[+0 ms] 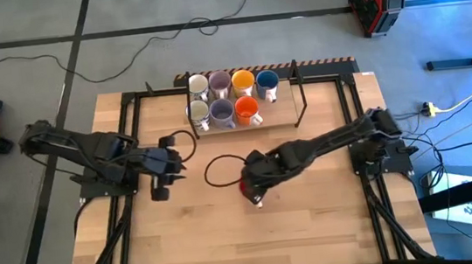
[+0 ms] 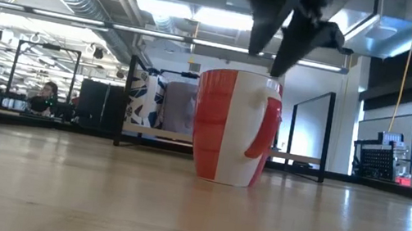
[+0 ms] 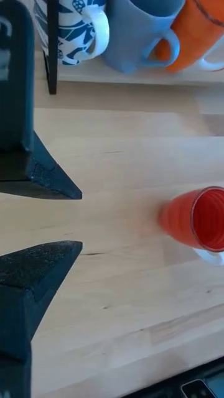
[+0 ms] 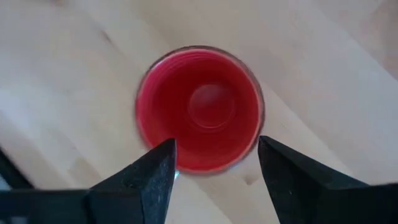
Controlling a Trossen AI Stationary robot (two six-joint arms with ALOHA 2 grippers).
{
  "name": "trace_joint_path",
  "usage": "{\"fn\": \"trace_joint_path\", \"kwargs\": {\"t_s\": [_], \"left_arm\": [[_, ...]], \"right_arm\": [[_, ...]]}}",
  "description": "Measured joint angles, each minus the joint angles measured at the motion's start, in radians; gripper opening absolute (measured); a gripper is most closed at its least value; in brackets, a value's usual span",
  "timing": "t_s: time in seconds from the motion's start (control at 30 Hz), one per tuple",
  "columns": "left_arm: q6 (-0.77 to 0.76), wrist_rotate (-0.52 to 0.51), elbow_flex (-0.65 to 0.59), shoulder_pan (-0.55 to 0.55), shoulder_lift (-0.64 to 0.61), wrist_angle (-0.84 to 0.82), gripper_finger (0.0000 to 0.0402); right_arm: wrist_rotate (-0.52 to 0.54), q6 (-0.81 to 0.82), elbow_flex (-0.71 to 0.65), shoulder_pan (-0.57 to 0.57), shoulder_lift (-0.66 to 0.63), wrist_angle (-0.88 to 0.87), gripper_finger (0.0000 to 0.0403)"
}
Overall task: Place coffee mugs
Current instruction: Put the red mug on the shelf
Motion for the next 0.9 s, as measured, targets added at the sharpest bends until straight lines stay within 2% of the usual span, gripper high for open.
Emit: {"fn": "trace_joint_path", "kwargs": {"t_s": [0.43, 0.57, 0.73, 0.8, 0.9], "left_arm": [[0.038, 0.0, -0.016, 0.0, -0.018, 0.002, 0.0111], [0.044, 0.0, -0.016, 0.0, -0.018, 0.002, 0.0111], [0.045, -0.003, -0.016, 0.0, -0.018, 0.012, 0.0111], [0.045, -0.018, -0.016, 0.0, -0.018, 0.014, 0.0111], [0.045, -0.037, -0.016, 0.0, -0.018, 0.016, 0.0111]], "right_arm": [[-0.042, 0.026, 0.0, -0.035, 0.128, -0.048, 0.0205], [-0.048, 0.024, 0.001, -0.035, 0.145, -0.046, 0.0148], [-0.031, 0.016, 0.001, -0.035, 0.149, -0.049, 0.0029], [-0.016, 0.002, 0.001, -0.035, 0.143, -0.059, 0.0013], [-0.001, -0.002, -0.001, -0.035, 0.129, -0.121, 0.0014]]}}
